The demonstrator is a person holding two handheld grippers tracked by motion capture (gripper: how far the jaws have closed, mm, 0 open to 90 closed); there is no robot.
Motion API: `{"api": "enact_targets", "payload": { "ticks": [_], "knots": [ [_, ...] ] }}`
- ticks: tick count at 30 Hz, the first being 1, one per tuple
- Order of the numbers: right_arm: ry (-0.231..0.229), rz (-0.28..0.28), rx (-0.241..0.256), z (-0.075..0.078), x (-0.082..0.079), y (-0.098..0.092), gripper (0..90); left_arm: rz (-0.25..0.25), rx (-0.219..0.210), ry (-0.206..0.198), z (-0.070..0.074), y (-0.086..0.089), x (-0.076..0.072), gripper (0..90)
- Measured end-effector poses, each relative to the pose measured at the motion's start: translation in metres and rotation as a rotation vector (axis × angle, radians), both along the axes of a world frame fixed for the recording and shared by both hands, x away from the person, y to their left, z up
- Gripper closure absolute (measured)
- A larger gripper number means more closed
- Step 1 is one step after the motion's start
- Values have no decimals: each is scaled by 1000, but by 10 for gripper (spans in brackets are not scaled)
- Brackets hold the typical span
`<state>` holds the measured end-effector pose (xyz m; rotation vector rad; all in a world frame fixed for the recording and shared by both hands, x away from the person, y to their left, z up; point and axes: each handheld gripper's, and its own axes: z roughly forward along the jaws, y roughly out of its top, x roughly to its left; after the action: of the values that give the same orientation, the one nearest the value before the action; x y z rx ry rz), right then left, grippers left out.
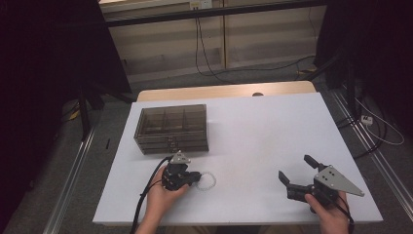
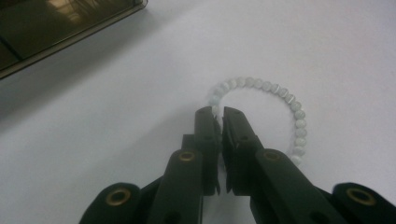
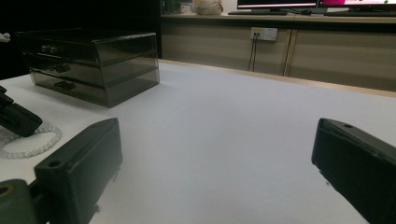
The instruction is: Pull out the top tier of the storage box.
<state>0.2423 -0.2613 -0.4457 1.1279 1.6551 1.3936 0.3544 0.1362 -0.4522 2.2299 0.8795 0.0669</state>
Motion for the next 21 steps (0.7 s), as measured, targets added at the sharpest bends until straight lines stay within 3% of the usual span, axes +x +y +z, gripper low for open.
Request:
{"api": "enact_targets", "payload": {
  "ticks": [7,21],
  "knots": [
    [-2,5,-1,0,2,3,12,-8,54,22,5,-6,3,870],
    [-1,2,2,0,1,2,13,29,26,67,7,-5,6,875]
  ]
}}
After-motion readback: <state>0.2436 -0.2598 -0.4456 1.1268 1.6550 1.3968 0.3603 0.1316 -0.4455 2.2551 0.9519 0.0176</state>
